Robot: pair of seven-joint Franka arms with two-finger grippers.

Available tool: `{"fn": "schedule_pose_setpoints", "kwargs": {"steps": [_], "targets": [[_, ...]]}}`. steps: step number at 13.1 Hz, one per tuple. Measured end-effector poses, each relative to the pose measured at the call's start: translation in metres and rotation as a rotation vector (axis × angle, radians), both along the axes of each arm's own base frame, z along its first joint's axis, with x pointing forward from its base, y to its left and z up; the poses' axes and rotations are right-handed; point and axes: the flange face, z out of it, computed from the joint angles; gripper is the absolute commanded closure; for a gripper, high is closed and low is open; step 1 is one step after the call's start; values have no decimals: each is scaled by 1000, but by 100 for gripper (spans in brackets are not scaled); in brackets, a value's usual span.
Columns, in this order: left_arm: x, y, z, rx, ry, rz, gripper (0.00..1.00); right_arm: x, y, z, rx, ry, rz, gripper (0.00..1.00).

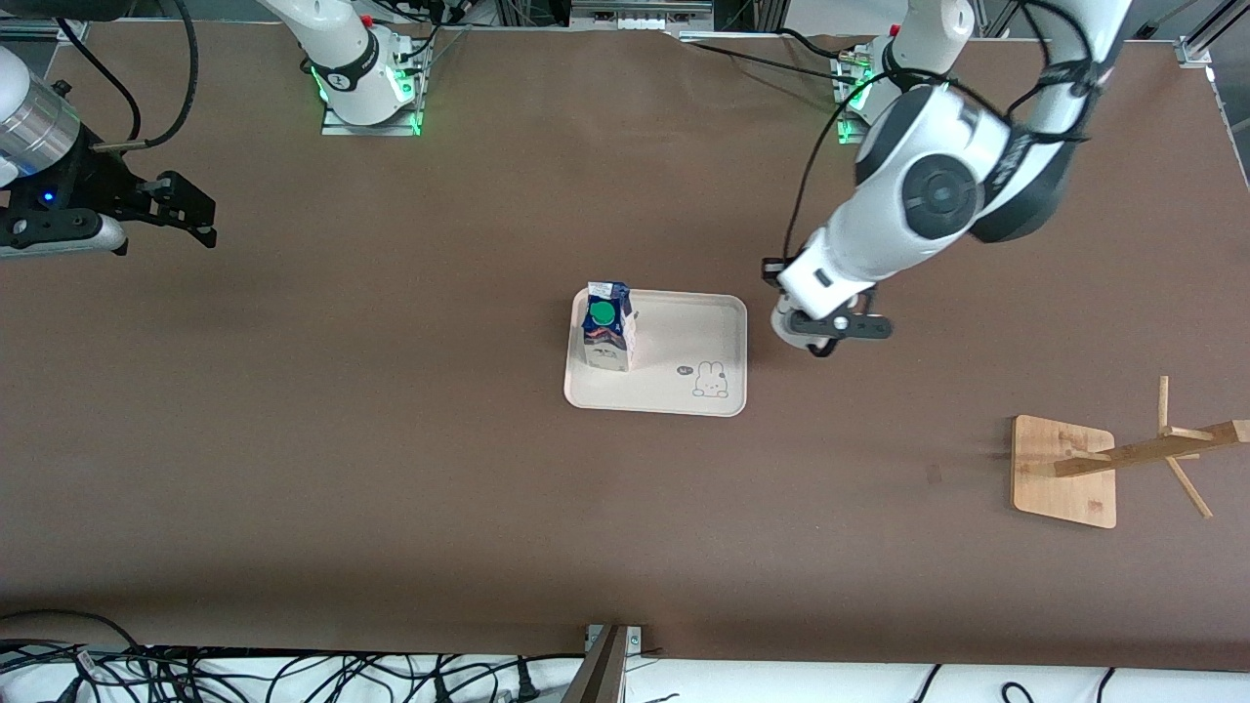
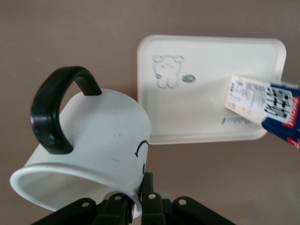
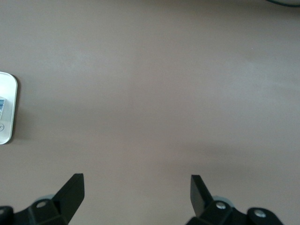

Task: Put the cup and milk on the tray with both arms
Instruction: 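Lift the white mug off the stand and carry it to the tray, then lower the mug onto the tray beside the carton with the left gripper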

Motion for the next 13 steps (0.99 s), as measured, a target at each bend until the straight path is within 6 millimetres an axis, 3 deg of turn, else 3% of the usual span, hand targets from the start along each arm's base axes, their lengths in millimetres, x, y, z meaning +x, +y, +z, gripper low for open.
{"fn": "schedule_pose_setpoints", "kwargs": {"steps": [2,4,7,10,13], "targets": [[5,-39,-24,-35,40,-43,100,0,0,0,0,0,0,0],[12,-63,-48,-51,87,-37,100,0,-1,-1,0,3,-3,0],[0,-93,-95,-22,165,-36,100,2,-6,-4,0,8,-12,0],[-16,-113,-132,60,171,-81,100,3,-6,-5,0,11,-13,0],[-15,-113,-140,74,174,-81,100,3,-6,-6,2,12,-14,0]]}}
